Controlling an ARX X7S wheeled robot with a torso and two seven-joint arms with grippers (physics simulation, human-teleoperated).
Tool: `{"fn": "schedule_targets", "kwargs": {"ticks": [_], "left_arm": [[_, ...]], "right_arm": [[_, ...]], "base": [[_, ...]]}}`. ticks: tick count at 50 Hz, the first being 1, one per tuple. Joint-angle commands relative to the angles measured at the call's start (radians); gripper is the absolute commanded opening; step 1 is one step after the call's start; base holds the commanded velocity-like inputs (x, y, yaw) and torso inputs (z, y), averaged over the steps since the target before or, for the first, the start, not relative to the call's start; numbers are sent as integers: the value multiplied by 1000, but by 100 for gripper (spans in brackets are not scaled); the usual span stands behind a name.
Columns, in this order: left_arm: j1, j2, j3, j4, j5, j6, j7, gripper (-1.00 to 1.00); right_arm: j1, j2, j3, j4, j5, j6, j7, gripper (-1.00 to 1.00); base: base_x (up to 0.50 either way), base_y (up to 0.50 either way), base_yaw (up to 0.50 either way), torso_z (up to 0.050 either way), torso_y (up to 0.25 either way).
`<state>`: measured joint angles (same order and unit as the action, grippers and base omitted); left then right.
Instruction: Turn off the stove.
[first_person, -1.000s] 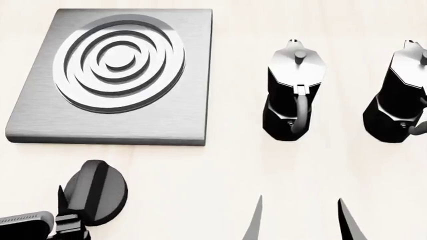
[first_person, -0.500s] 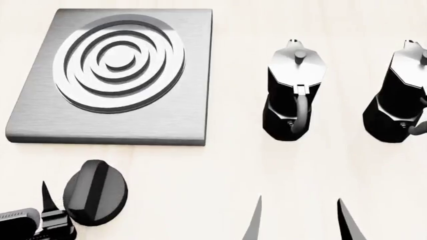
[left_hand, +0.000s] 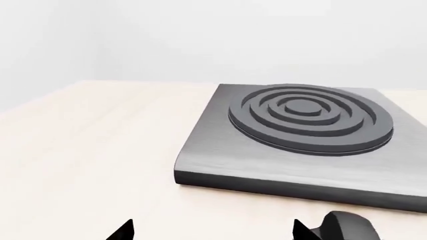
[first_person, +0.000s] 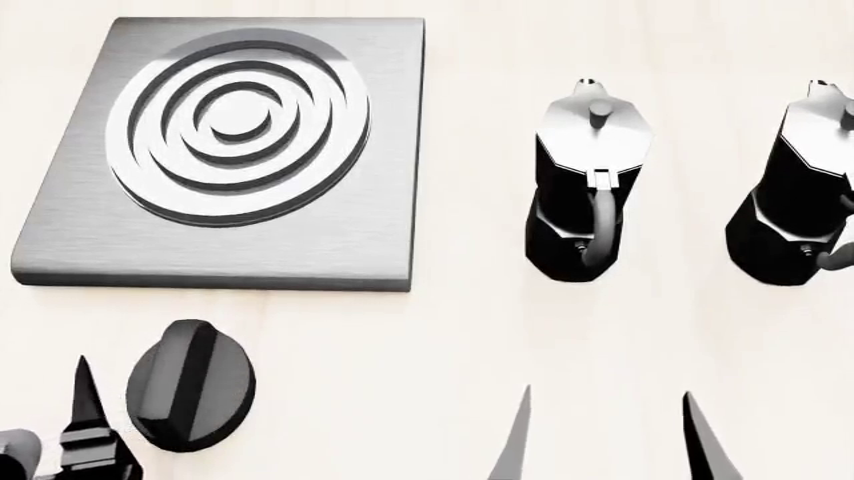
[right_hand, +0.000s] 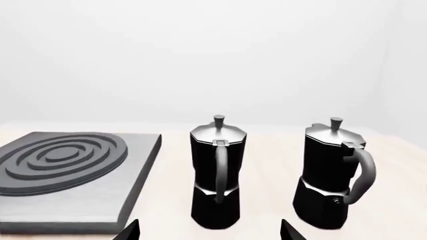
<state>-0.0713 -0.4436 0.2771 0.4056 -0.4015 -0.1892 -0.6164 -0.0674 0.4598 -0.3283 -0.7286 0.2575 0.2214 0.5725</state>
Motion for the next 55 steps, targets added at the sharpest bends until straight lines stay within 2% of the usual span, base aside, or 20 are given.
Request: {"fn": "schedule_targets", "kwargs": {"ticks": [1,23,55], "left_arm": [[37,-36,-18,107,-42,-20,-2,100],[8,-118,-48,261,-146,-75,35,100],[-77,-130,-39,302,-178,-114,44,100]], "right_arm": [[5,2,6,5,-1,-6,4,100],[57,10,28,-29,35,53,17,100],[188,15,39,-83,98,172,23,100]], "base": [[0,0,0,0,0],[0,0,0,0,0],[0,0,0,0,0]]}}
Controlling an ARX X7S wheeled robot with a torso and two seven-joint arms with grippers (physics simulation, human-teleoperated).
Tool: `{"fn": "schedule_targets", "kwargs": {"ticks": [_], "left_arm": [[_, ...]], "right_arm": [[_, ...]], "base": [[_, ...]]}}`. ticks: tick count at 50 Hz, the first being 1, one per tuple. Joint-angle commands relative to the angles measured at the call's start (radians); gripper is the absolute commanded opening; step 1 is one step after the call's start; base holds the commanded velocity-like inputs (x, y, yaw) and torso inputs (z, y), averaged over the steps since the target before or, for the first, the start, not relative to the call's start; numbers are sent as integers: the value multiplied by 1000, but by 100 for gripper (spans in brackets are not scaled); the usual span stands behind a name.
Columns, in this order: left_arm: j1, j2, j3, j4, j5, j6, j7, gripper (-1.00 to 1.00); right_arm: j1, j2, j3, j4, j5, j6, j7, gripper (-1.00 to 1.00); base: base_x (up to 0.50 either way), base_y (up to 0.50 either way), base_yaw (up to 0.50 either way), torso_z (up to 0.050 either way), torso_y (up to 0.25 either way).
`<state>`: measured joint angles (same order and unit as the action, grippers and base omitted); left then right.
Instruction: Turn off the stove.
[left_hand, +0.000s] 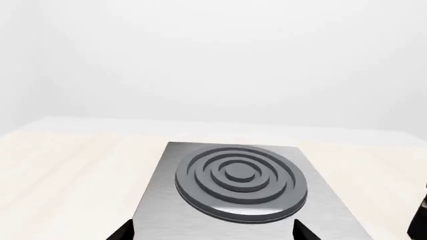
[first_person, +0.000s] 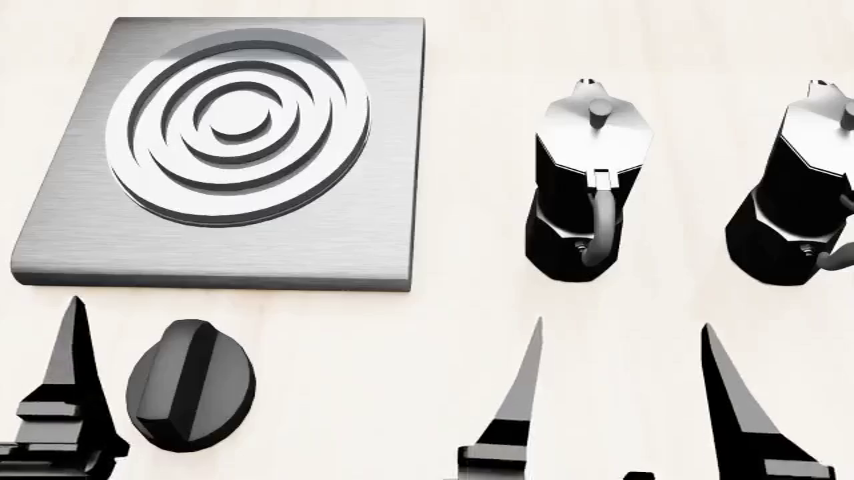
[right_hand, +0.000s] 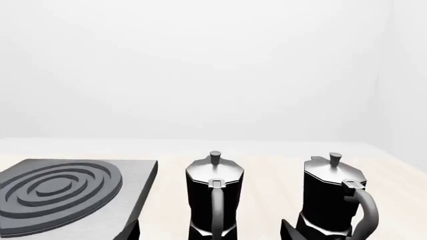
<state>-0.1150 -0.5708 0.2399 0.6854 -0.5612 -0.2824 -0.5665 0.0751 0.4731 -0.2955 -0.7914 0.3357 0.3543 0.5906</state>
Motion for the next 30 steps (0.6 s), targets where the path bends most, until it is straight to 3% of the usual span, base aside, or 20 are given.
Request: {"fn": "schedule_targets", "kwargs": {"ticks": [1,30], "left_arm": [[-37,-3,-3,23,-20,-24,-8,100],[-163,-7,-10,61,-63,-98,-41,100]], "right_arm": [[49,1,5,-20,21,42,5,100],[214,-14,-3,-49,75,153,6,100]], "base": [[0,0,0,0,0],[0,0,0,0,0]]}}
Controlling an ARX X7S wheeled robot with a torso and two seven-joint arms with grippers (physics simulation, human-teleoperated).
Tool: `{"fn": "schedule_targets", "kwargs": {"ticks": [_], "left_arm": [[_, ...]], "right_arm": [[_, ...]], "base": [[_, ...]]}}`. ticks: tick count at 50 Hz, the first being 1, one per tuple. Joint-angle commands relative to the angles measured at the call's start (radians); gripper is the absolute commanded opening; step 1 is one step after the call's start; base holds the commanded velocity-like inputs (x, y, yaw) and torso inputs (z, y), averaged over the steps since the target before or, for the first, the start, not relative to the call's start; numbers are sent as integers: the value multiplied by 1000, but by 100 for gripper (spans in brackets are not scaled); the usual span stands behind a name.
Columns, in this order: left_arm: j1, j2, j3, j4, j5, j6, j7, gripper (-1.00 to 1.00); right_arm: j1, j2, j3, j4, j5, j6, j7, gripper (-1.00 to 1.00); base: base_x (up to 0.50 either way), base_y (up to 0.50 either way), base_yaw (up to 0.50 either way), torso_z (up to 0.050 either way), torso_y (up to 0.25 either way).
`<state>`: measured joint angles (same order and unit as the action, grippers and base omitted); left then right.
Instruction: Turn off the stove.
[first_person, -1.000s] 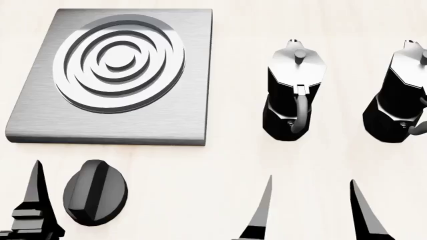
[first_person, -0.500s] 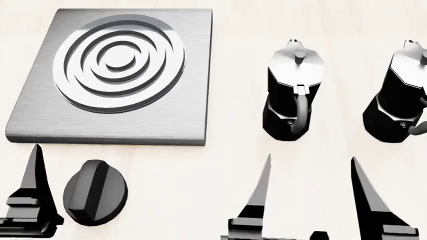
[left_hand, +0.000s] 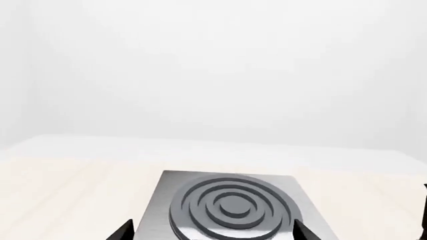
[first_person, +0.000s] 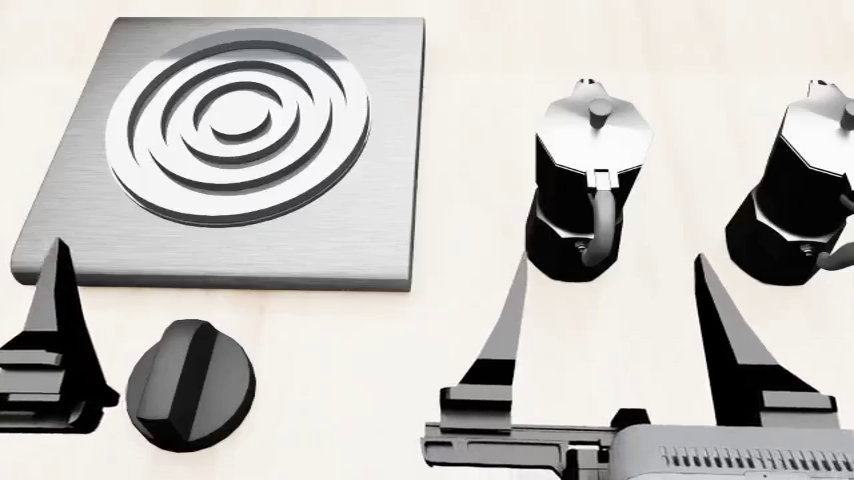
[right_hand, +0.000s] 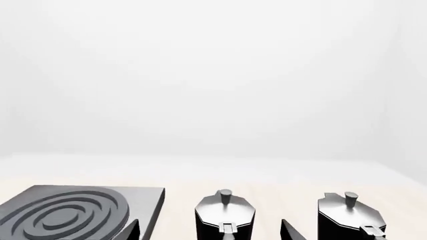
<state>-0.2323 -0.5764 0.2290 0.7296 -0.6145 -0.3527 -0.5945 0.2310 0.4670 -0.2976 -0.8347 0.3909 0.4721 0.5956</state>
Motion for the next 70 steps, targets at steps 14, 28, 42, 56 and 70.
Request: {"fn": "schedule_targets", "kwargs": {"ticks": [14,28,42,56,70], "left_arm": [[-81,-14,-6,45,-20,-51,-28,100],[-109,-24,-12,74,-39,-77,-47,100],[-107,-29,-23,86,-48,-67,-48,100],[-131,-38,-28,109,-73,-88,-62,100],[-168,-44,-28,145,-114,-124,-85,100]], "right_arm": [[84,-17,-3,3,23,30,3,100],[118,-1,2,-38,46,92,19,100],[136,4,1,-49,57,104,22,100],[174,12,6,-91,84,152,38,100],[236,29,28,-130,136,226,67,100]], "base": [[0,0,0,0,0],[0,0,0,0,0],[0,0,0,0,0],[0,0,0,0,0],[0,0,0,0,0]]}}
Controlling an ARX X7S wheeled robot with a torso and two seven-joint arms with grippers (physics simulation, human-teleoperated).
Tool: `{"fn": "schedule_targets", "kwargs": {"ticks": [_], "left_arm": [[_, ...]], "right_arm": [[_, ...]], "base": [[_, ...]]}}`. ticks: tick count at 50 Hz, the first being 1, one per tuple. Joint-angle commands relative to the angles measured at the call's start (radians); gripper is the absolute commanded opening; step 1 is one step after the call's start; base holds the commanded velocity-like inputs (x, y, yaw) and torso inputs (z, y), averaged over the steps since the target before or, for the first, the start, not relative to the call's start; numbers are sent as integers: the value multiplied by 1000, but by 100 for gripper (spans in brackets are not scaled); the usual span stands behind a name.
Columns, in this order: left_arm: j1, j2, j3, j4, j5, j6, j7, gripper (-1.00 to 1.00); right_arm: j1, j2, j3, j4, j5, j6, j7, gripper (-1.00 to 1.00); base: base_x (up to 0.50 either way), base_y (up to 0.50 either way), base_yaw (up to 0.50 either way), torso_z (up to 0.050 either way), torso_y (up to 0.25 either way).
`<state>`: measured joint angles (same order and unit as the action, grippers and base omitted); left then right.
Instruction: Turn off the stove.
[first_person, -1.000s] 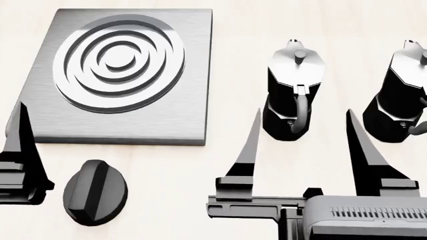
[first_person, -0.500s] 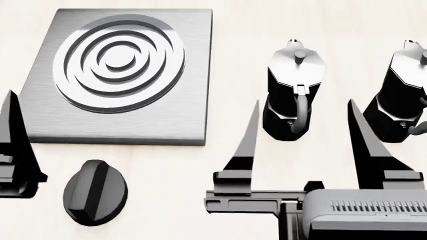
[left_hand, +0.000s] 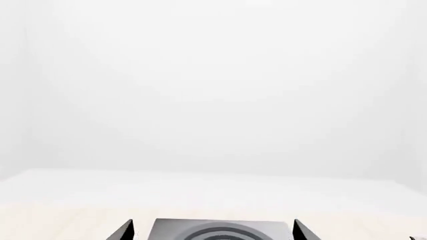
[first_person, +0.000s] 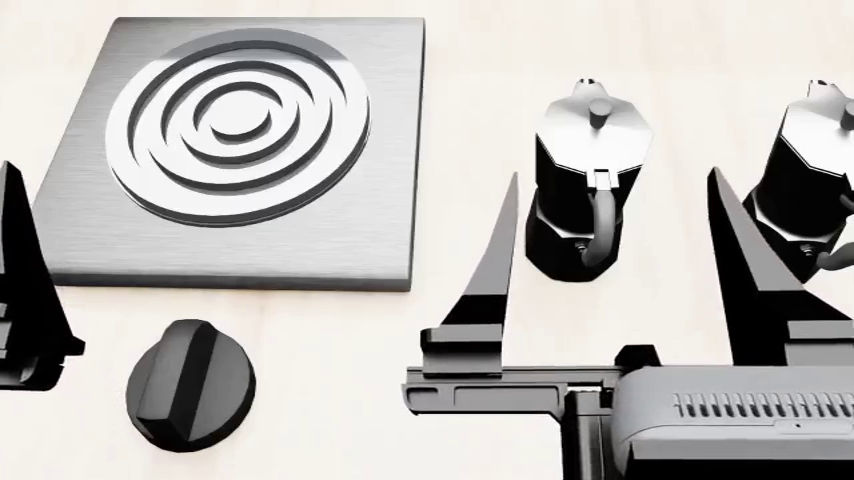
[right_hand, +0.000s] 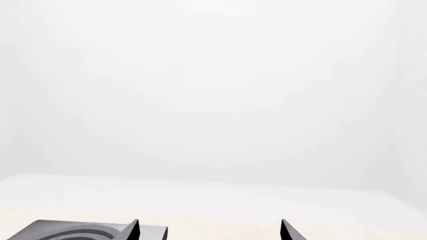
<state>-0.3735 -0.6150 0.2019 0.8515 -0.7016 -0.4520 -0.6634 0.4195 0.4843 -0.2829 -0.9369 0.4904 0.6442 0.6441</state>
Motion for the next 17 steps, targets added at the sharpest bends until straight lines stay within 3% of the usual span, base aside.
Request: {"fn": "schedule_targets", "kwargs": {"ticks": [1,17], "left_arm": [[-30,-7,-3,24,-32,-28,-17,100],[-79,-16,-23,56,-100,-54,-44,100]], "right_arm": [[51,12,16,-29,43,58,21,100],[120,14,19,-62,91,115,51,100]], "base": [[0,0,0,0,0],[0,0,0,0,0]]}}
